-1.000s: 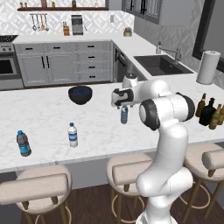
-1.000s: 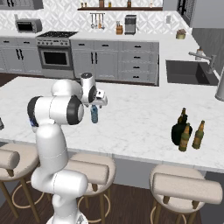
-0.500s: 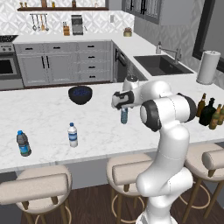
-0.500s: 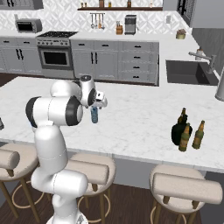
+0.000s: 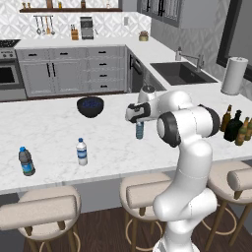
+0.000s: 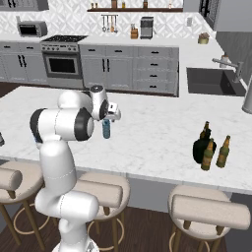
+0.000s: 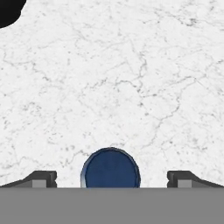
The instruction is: Move the plastic bottles in the middle to the plastics group, and the glass bottles in the middle to the glass group.
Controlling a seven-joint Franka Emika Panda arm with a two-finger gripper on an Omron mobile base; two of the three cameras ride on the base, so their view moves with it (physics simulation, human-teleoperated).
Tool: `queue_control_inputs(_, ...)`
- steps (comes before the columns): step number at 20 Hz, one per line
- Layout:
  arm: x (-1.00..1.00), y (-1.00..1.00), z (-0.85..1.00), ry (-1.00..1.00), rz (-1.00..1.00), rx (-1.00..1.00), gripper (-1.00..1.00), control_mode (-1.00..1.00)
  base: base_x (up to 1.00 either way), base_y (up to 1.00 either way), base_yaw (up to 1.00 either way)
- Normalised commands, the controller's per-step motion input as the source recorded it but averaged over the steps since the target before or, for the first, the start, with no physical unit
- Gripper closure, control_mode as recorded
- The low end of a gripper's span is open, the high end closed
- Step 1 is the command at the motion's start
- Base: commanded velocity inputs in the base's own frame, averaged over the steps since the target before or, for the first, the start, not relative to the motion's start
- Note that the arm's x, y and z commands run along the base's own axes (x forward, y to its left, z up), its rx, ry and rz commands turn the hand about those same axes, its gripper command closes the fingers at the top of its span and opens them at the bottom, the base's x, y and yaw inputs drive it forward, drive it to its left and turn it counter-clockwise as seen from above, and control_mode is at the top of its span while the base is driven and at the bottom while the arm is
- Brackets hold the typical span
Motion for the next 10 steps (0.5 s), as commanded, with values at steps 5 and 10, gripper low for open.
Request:
queue_control_inputs(5, 0.03, 0.0, 0.02, -0.01, 0.0, 0.0, -1.0, -1.0, 0.0, 0.0, 0.0)
queue_control_inputs(10, 0.0, 0.0, 0.1, -0.01, 0.0, 0.0, -1.0, -1.0, 0.0, 0.0, 0.0)
